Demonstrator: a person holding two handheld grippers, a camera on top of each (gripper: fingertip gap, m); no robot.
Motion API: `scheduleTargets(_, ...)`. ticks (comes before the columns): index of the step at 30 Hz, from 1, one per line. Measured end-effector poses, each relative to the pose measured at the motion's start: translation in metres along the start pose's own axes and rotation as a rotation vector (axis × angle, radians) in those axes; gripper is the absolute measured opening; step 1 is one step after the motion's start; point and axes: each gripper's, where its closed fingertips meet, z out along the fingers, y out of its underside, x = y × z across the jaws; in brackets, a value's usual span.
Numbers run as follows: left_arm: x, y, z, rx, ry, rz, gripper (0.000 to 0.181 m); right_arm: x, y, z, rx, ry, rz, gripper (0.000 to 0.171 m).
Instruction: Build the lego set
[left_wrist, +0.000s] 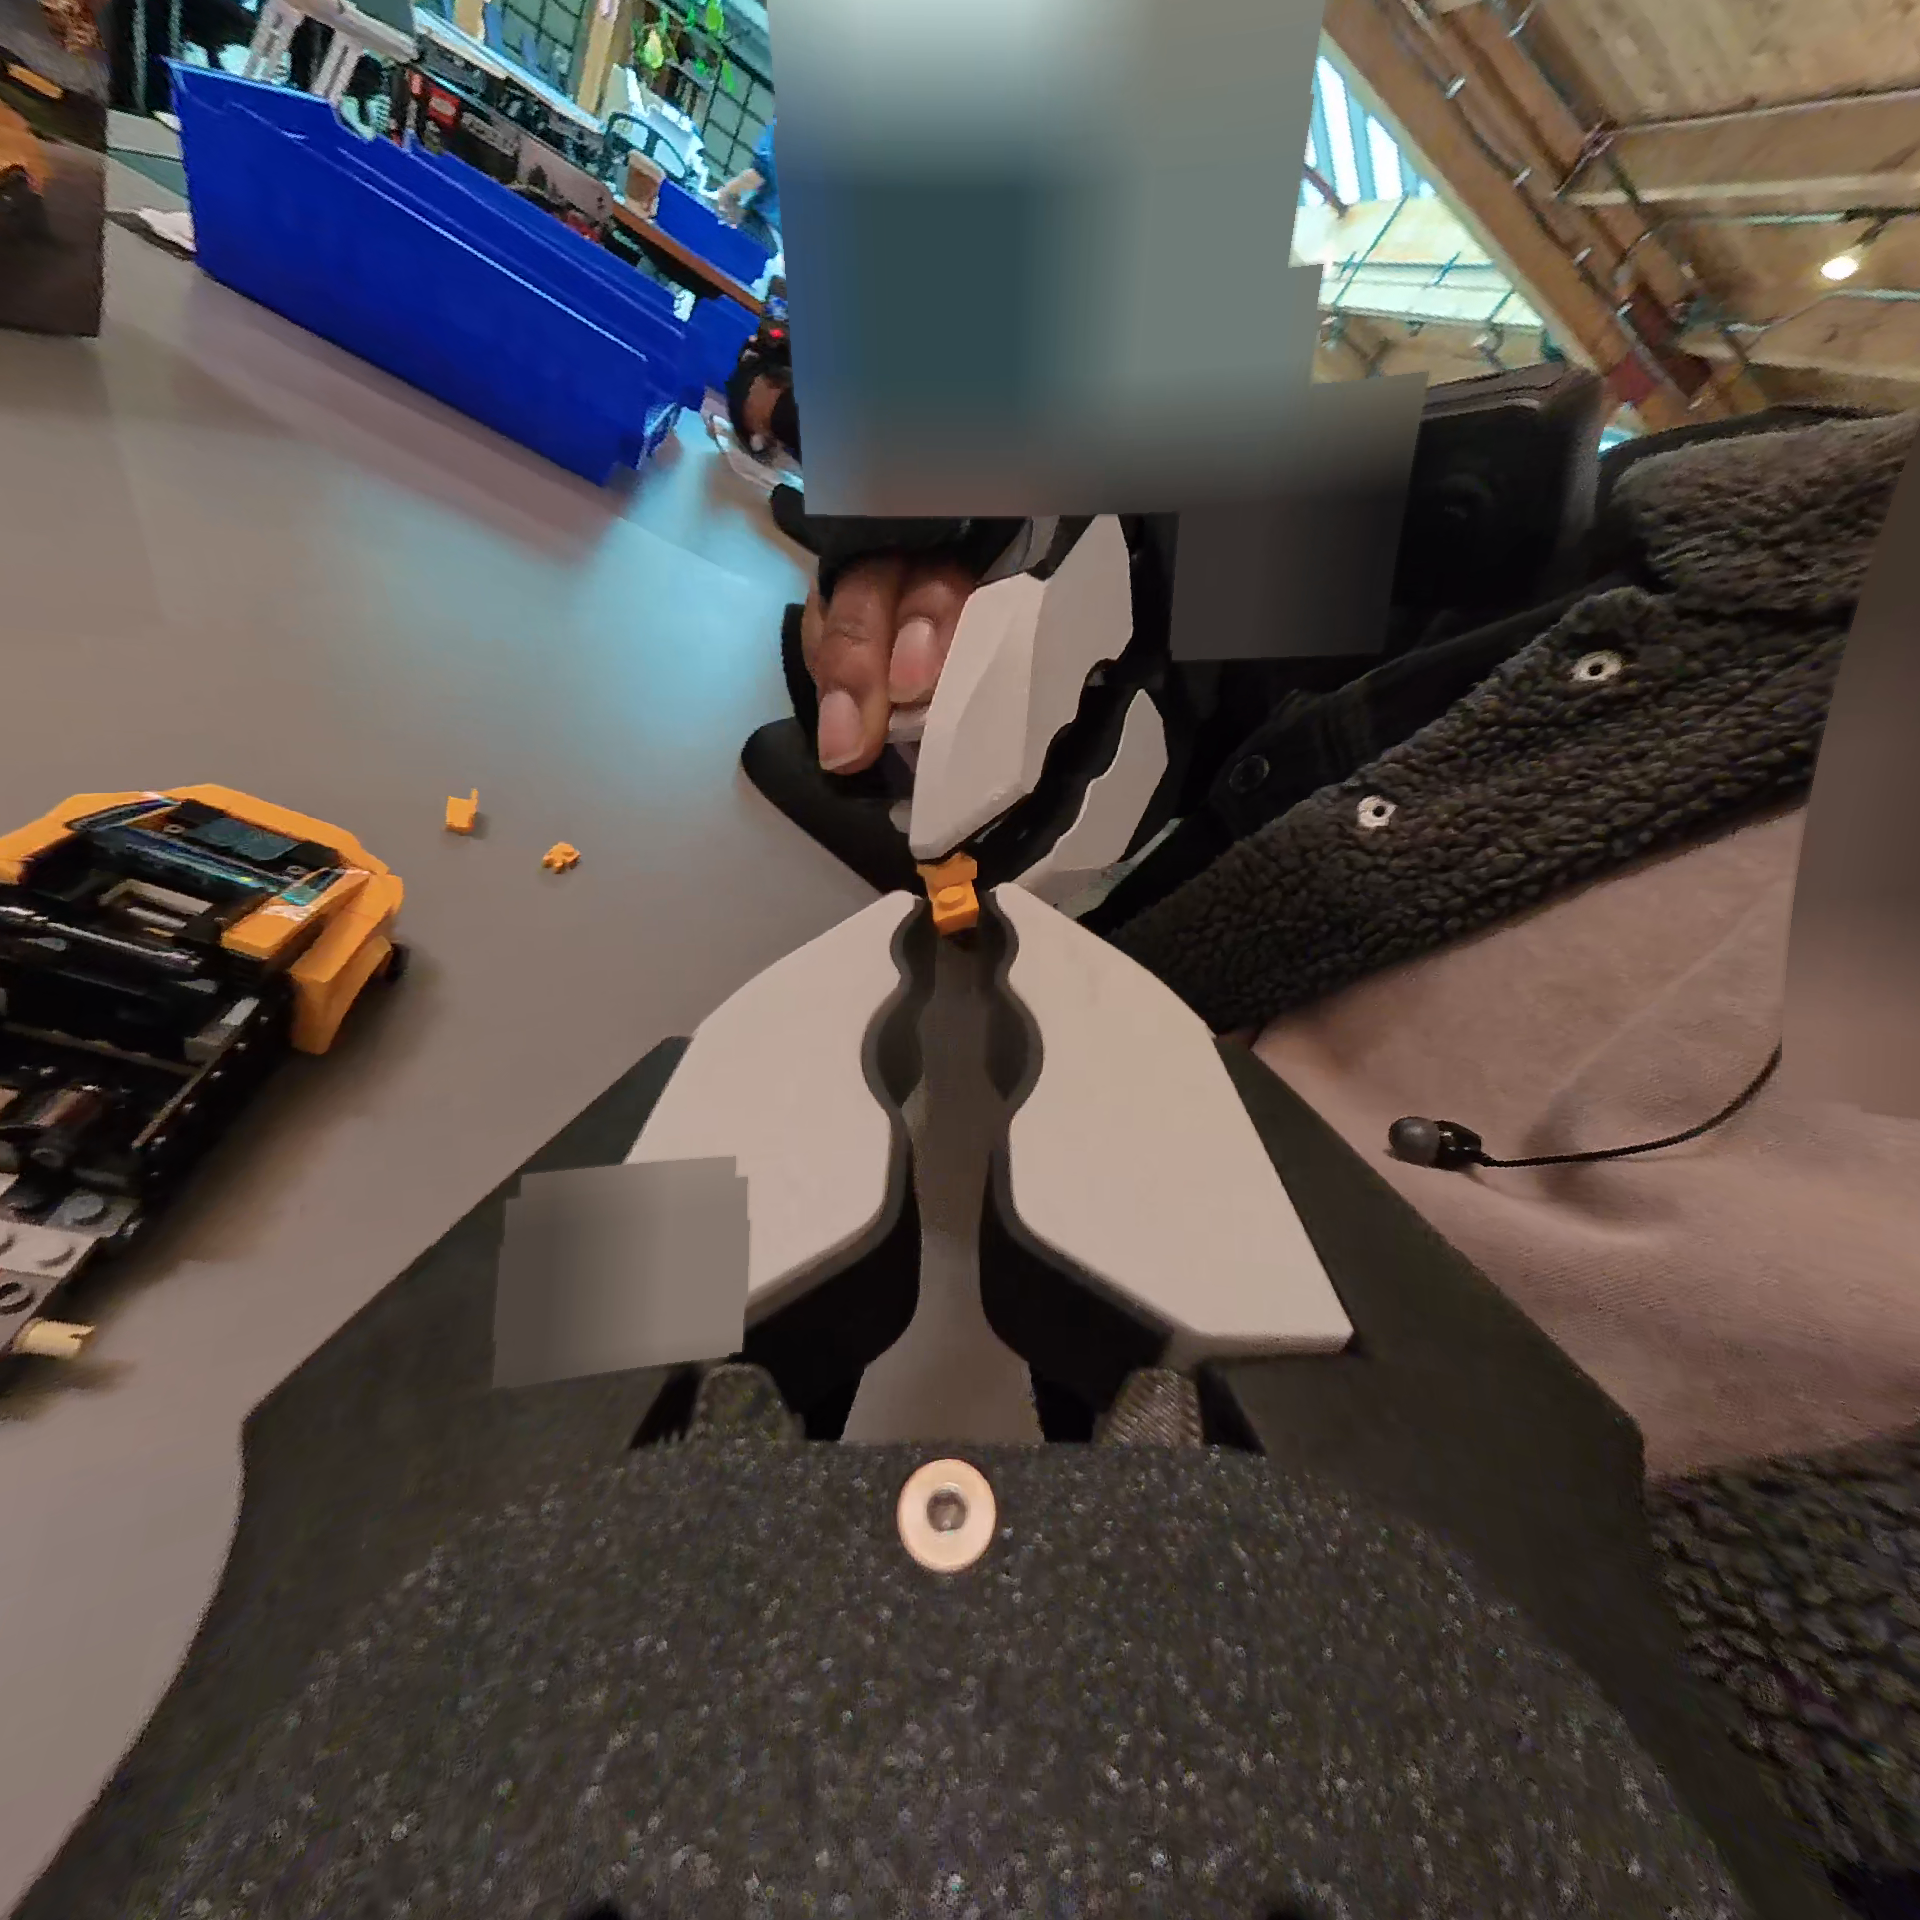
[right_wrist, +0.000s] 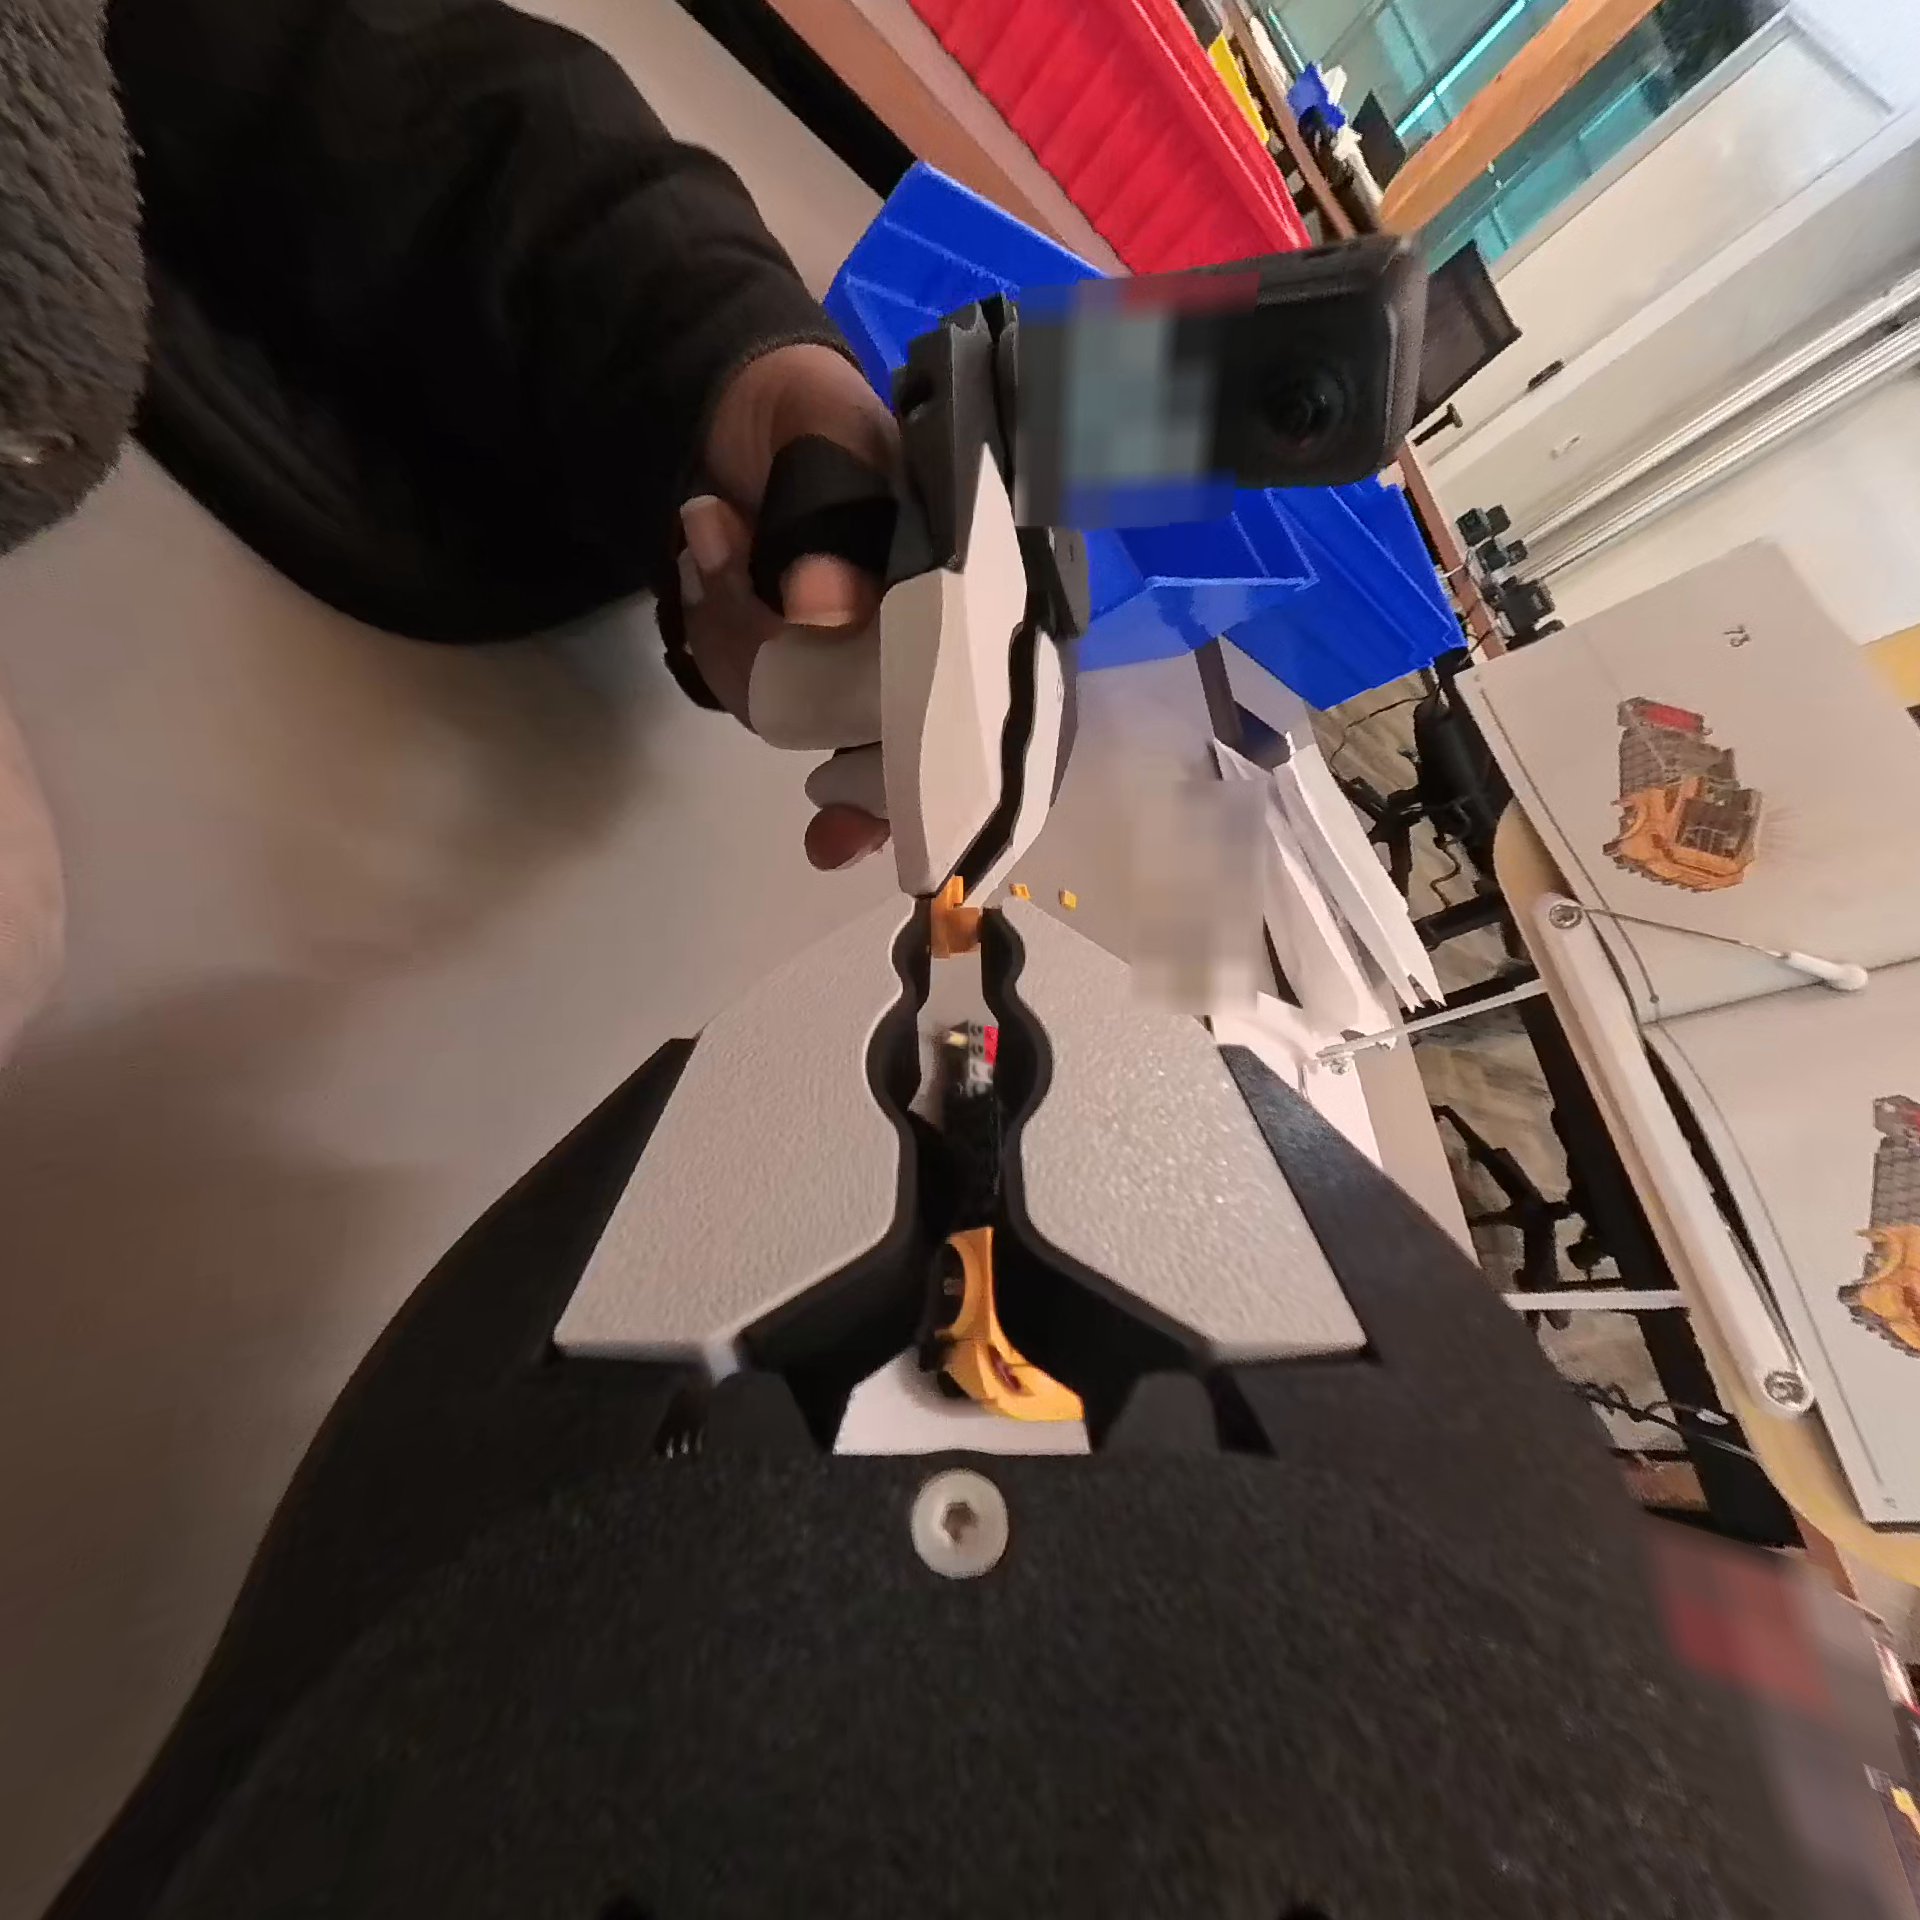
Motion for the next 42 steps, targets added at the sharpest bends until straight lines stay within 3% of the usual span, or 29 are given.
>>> scheduleTargets(1, 0.001, 0.0, 0.0, 0.004, 0.014, -0.007, 0.007, 0.0, -0.001, 0.0, 0.002, -0.007, 0.012, 0.009)
scheduleTargets(12, 0.02, -0.007, -0.001, 0.073, 0.18, -0.077, 0.007, -0.001, -0.017, -0.006, 0.122, -0.051, 0.261, 0.008)
scheduleTargets(19, 0.025, -0.007, 0.001, 0.077, 0.2, -0.063, 0.006, -0.003, -0.02, -0.009, 0.161, -0.062, 0.346, 0.007)
scheduleTargets(30, 0.032, -0.012, 0.001, 0.095, 0.187, 0.014, 0.007, 0.002, -0.029, -0.015, 0.154, 0.069, 0.117, 0.01)
scheduleTargets(42, 0.041, -0.015, -0.001, 0.13, 0.293, -0.084, 0.007, 0.004, -0.039, -0.016, 0.179, 0.137, -0.03, 0.01)
